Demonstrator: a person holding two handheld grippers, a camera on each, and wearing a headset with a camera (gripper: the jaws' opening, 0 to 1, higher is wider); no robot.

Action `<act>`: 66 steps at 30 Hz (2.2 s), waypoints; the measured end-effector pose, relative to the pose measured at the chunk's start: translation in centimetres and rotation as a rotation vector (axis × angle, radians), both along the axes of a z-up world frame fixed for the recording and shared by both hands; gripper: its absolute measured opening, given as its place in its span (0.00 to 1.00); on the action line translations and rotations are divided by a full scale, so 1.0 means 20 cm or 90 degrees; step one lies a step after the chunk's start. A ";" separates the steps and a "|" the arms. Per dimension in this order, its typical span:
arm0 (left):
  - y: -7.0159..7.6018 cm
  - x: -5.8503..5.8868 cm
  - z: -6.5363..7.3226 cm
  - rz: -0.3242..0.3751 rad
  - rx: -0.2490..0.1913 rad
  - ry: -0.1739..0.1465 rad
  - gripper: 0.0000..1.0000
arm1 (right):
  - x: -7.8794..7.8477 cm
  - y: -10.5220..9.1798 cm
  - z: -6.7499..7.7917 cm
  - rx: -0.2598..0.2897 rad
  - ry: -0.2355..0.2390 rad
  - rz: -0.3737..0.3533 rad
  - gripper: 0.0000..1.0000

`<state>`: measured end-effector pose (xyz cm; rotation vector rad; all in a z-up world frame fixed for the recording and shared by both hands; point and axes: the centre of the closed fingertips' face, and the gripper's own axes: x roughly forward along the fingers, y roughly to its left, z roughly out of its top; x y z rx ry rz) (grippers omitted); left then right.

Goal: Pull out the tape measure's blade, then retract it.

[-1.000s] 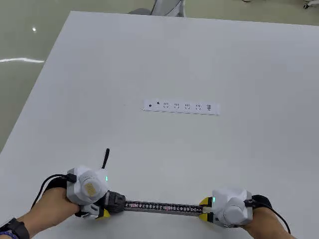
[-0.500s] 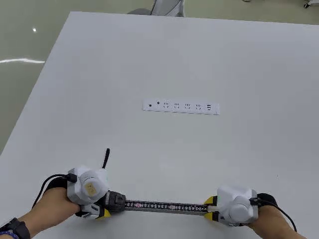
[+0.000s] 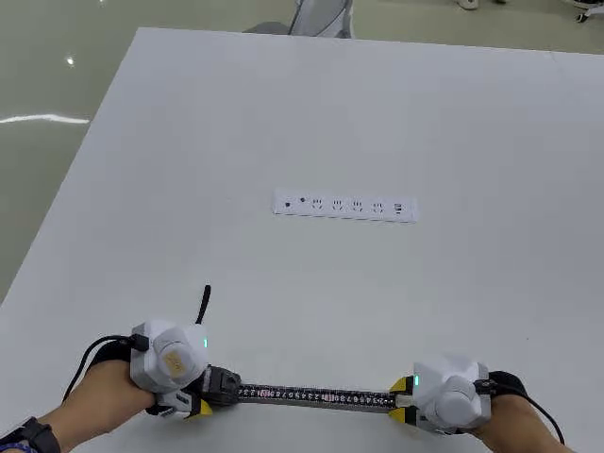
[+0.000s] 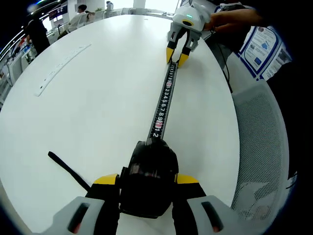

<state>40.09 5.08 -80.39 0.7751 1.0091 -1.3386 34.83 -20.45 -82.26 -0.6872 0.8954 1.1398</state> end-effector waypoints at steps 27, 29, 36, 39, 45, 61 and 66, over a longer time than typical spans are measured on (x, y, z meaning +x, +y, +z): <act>-0.06 -0.01 0.16 0.128 -0.146 -0.036 0.60 | -0.08 -0.06 0.08 0.121 0.012 -0.231 0.40; -0.07 -0.01 0.18 0.155 -0.171 -0.037 0.60 | -0.09 -0.08 0.08 0.121 0.014 -0.242 0.39; -0.05 -0.03 0.24 0.205 -0.203 -0.044 0.62 | -0.11 -0.09 0.12 0.173 0.017 -0.313 0.42; -0.03 -0.04 0.26 0.217 -0.207 -0.050 0.62 | -0.13 -0.10 0.13 0.180 0.012 -0.336 0.43; 0.00 -0.05 0.33 0.294 -0.259 -0.058 0.63 | -0.15 -0.10 0.18 0.229 -0.001 -0.399 0.48; 0.10 -0.16 0.50 0.424 -0.343 -0.076 0.66 | -0.29 -0.07 0.28 0.290 -0.023 -0.479 0.60; 0.12 -0.19 0.54 0.429 -0.347 -0.080 0.66 | -0.30 -0.06 0.32 0.307 -0.032 -0.501 0.63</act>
